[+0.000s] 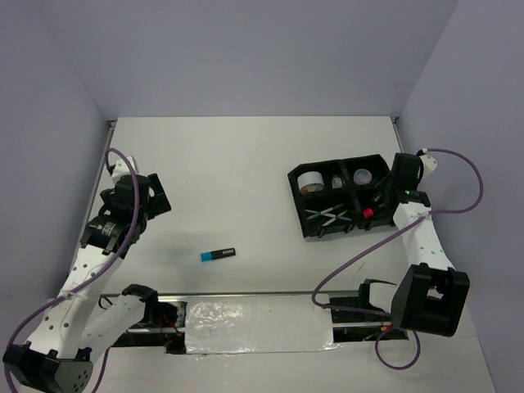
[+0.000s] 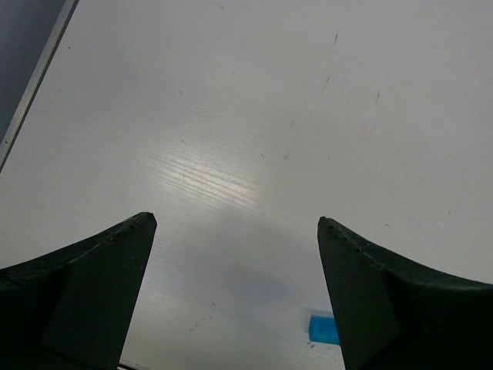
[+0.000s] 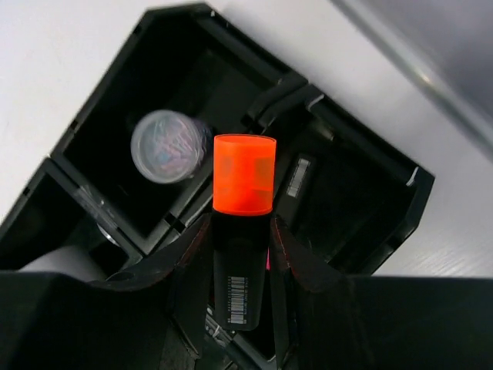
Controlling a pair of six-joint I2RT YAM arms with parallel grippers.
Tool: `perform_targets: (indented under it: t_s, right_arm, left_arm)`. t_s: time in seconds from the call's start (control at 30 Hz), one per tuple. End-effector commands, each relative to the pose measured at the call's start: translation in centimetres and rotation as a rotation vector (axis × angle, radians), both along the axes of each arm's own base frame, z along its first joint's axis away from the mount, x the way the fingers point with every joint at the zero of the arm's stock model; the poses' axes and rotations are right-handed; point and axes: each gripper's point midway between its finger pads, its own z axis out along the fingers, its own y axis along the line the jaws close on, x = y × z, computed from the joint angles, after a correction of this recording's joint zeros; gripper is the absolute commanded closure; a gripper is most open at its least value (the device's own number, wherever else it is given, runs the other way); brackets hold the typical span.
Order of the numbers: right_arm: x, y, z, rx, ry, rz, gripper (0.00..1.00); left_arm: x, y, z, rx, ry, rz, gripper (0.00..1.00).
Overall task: Sort the stationery into containers
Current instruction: Place the pen in the storage box, then pick up the pen from the center of the board.
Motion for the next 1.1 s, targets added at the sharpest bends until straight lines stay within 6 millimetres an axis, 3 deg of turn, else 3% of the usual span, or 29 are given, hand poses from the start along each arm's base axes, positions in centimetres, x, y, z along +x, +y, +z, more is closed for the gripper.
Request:
perform_targets:
  t_s: [0.0, 0.03, 0.1, 0.13, 0.17, 0.27, 0.3, 0.33, 0.43, 0.47, 0.53, 0.57, 0.6, 0.63, 0.67, 0.7, 0.73, 0.77, 0.8, 0.83, 0.87, 0.9, 0.97, 1.0, 1.07]
  right_arm:
    - [-0.1, 0.3, -0.8, 0.037, -0.016, 0.006, 0.95]
    - [0.0, 0.4, -1.0, 0.043, -0.017, 0.013, 0.93]
    - [-0.1, 1.0, -1.5, 0.060, -0.017, 0.039, 0.73]
    - [0.0, 1.1, -1.4, 0.064, -0.024, 0.041, 0.51]
    - [-0.1, 1.1, -1.4, 0.067, -0.025, 0.040, 0.39]
    - [0.2, 1.6, -0.5, 0.077, -0.049, 0.064, 0.28]
    - [0.3, 1.8, -0.2, 0.082, -0.058, 0.076, 0.19]
    - [0.4, 2.1, 0.6, 0.079, -0.082, 0.096, 0.00]
    - [1.0, 3.6, 3.1, 0.075, -0.159, 0.185, 0.00]
    - [1.5, 6.2, 3.5, 0.086, -0.195, 0.297, 0.00]
    - [2.4, 14.3, 6.9, 0.069, -0.342, 0.707, 0.00]
    - [0.8, 22.3, 7.6, 0.017, -0.360, 1.036, 0.00]
    - [-0.4, 25.8, 7.3, -0.019, -0.331, 1.183, 0.00]
    - [-1.4, 29.3, 8.6, -0.080, -0.338, 1.326, 0.00]
    - [-4.5, 35.5, 5.9, -0.115, -0.250, 1.548, 0.00]
    - [-5.6, 36.8, 3.6, -0.264, -0.156, 1.652, 0.00]
    - [-6.1, 39.0, 3.9, -0.325, -0.144, 1.720, 0.00]
    - [-6.6, 41.0, 0.3, -0.358, -0.026, 1.789, 0.00]
    - [-8.4, 42.8, -1.0, -0.393, 0.026, 1.883, 0.00]
    - [-8.7, 45.2, -2.1, -0.373, 0.055, 1.954, 0.00]
    - [-9.3, 46.1, -1.2, -0.369, 0.026, 1.986, 0.00]
    - [-10.8, 47.7, -3.5, -0.384, 0.082, 2.060, 0.00]
    - [-11.4, 49.6, -3.9, -0.425, 0.085, 2.103, 0.00]
    - [-12.0, 50.0, -5.6, -0.446, 0.142, 2.138, 0.01]
    - [-13.3, 51.6, -6.0, -0.475, 0.141, 2.184, 0.02]
  left_arm:
    - [0.6, -0.2, 0.3, 0.008, -0.016, -0.029, 0.01]
    - [0.6, -0.3, 0.3, 0.007, -0.017, -0.032, 0.01]
    - [0.6, -0.4, 0.2, 0.007, -0.013, -0.040, 0.01]
    - [0.7, -0.5, 0.2, 0.005, -0.013, -0.043, 0.01]
    - [0.7, -0.5, 0.1, 0.006, -0.008, -0.043, 0.01]
    - [0.7, -0.5, 0.1, 0.007, -0.005, -0.047, 0.01]
    - [0.7, -0.5, 0.1, 0.006, -0.005, -0.048, 0.01]
    - [0.7, -0.5, 0.1, 0.005, -0.008, -0.048, 0.01]
    - [0.7, -0.5, 0.2, 0.006, -0.008, -0.043, 0.01]
    - [0.7, -0.3, 0.4, 0.005, -0.016, -0.034, 0.01]
    - [0.4, 0.3, 0.7, 0.012, -0.028, 0.005, 0.01]
    - [0.0, 0.7, 1.2, 0.008, -0.052, 0.027, 0.01]
    - [-0.1, 1.0, 1.5, 0.000, -0.066, 0.049, 0.01]
    - [-0.4, 1.6, 1.8, 0.008, -0.081, 0.081, 0.01]
    - [-0.7, 2.0, 2.2, 0.006, -0.103, 0.102, 0.01]
    - [-1.0, 2.3, 2.3, 0.012, -0.107, 0.117, 0.01]
    - [-1.2, 2.6, 2.5, 0.010, -0.116, 0.135, 0.01]
    - [-1.5, 3.0, 2.8, 0.017, -0.130, 0.158, 0.01]
    - [-1.7, 3.2, 3.0, 0.016, -0.135, 0.166, 0.01]
    - [-2.0, 3.5, 3.3, 0.019, -0.149, 0.187, 0.01]
    - [-2.2, 3.7, 3.3, 0.018, -0.154, 0.197, 0.01]
    - [-2.3, 3.8, 3.4, 0.017, -0.161, 0.201, 0.01]
    - [-2.3, 3.8, 3.7, 0.014, -0.180, 0.198, 0.01]
    - [-2.2, 3.6, 3.7, 0.007, -0.180, 0.189, 0.01]
    - [-2.1, 3.5, 3.5, 0.011, -0.167, 0.182, 0.01]
